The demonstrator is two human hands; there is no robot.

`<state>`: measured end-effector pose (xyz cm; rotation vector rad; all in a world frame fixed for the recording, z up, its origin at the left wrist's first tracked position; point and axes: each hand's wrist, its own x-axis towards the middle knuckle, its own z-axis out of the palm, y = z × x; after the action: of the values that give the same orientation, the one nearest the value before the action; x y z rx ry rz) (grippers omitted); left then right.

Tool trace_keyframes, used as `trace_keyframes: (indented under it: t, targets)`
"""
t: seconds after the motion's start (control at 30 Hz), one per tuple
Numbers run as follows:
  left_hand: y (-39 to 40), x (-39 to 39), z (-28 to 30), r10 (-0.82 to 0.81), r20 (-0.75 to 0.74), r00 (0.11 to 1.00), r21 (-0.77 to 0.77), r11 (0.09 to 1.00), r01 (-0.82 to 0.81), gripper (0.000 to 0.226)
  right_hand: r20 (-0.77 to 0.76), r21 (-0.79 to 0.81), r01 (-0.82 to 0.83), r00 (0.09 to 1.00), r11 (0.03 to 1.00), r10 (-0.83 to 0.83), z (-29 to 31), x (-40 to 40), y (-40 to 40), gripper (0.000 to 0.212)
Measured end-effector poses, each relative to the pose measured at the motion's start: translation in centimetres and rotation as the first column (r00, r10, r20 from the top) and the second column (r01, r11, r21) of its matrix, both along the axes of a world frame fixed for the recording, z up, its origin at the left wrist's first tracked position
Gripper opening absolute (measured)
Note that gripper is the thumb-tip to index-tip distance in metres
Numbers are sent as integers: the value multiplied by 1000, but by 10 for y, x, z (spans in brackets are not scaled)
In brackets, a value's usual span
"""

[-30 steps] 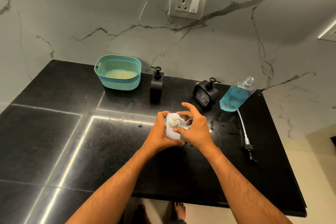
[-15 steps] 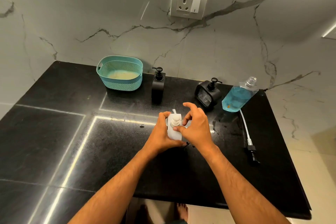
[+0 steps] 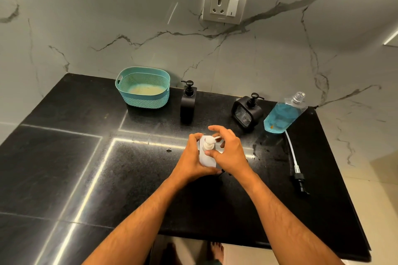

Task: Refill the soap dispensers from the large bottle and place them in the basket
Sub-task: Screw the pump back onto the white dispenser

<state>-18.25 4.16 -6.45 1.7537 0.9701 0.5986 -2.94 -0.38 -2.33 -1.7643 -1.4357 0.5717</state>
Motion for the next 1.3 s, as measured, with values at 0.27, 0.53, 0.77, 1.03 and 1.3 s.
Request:
trace_keyframes:
  t: [0.27,0.53,0.77,1.03,1.3]
  targets:
    - [1,0,0,-26,0,1000,-8,1000,26,106,59,-9,-83,995,996,84,-1,5,9,53]
    - [3,1,-4,-22,11,1000,20,1000,22,110,31,72,-17,999,997,14,-11,1,6,37]
    - [8,4,-11,-37,-50,998,131,990,44,108,13,146,139,990,979,-143,-17,-14,2,34]
    - [13,-2,-8,-107,-36,994,131,985,111,103,-320,-3,0,947,1000,-1,-16,-1,-5,45]
    - [12,1,-13,-81,-54,995,147,985,88,109,-472,-1,287,844,958,-253,-19,-27,-10,44]
